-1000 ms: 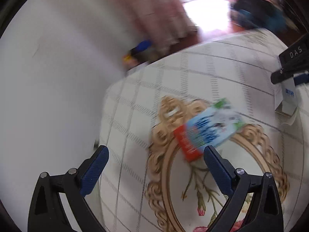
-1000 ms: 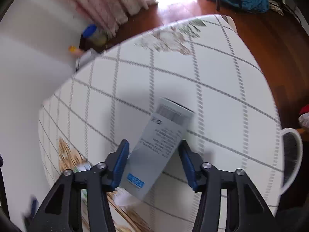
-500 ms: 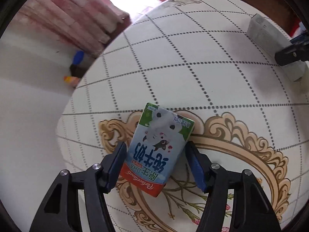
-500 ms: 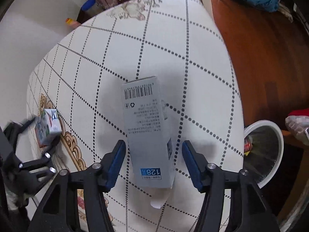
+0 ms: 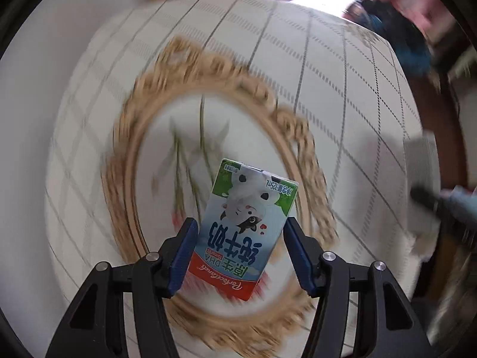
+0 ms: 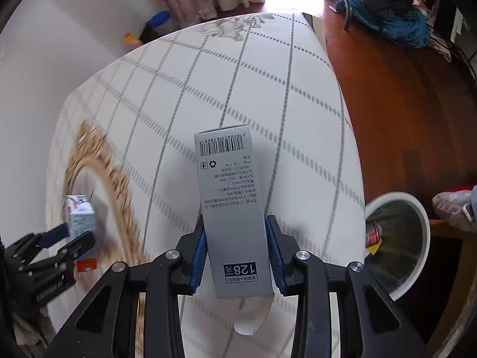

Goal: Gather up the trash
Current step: 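Grasp the cow milk carton with the left tool while the right tool grasps the white box, then carry the milk carton and white box over the bin and release both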

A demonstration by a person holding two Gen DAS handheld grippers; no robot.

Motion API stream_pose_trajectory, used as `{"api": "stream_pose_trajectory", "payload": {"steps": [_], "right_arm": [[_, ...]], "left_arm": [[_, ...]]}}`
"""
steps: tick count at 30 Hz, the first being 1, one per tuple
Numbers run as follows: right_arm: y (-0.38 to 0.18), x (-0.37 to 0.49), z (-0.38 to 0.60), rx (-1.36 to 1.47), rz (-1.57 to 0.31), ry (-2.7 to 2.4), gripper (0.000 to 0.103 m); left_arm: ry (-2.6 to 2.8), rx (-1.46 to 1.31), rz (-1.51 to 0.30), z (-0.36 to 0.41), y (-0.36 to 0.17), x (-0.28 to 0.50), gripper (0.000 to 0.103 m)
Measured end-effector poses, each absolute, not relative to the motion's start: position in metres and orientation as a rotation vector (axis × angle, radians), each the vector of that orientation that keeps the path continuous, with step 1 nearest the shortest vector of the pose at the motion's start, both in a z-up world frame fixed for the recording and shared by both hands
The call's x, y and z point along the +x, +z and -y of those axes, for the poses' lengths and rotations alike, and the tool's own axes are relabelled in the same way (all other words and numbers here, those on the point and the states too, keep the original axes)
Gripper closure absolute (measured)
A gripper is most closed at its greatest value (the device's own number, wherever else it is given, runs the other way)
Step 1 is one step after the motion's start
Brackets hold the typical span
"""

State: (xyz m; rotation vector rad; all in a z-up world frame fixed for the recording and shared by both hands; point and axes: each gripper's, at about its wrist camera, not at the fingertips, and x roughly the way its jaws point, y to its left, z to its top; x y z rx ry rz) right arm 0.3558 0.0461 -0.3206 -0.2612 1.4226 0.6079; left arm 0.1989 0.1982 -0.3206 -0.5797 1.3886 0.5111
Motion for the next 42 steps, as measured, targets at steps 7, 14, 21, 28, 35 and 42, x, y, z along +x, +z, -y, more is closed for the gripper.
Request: {"api": "stream_pose_trajectory", "payload": {"steps": [7,14,21,28,35,42], "right_arm": [[-0.326,0.289,0.013,-0.267,-1.485,0.626,0.064],[-0.346,0.269,0.039,-0.313,-1.521,0.587,0.061],[-0.349,0.268,0.032,-0.354,-1.482,0.568,0.05],[-0.348,0.258,0.02,-0.418,-1.409,0.545,0.066],[-0.318,0.261,0.037,-0.343,-1.357,0.584,0.067],[-0.246,0.269,0.077,-0.222,-1.233,0.614,0.067]], "left_arm": [[0.531,-0.656,-1.404,-0.152,-0.338,0.168,0.047],[0.515,-0.367,-1.444,-0.11,-0.351,0.195,0.044],[0.518,-0.336,-1.393,-0.105,-0.346,0.188,0.054],[0.548,-0.318,-1.365,-0.087,-0.342,0.169,0.055],[0.557,-0.32,-1.256,-0.08,-0.284,0.146,0.055],[0.467,-0.292,-1.099,-0.06,-0.208,0.191,0.055]]}}
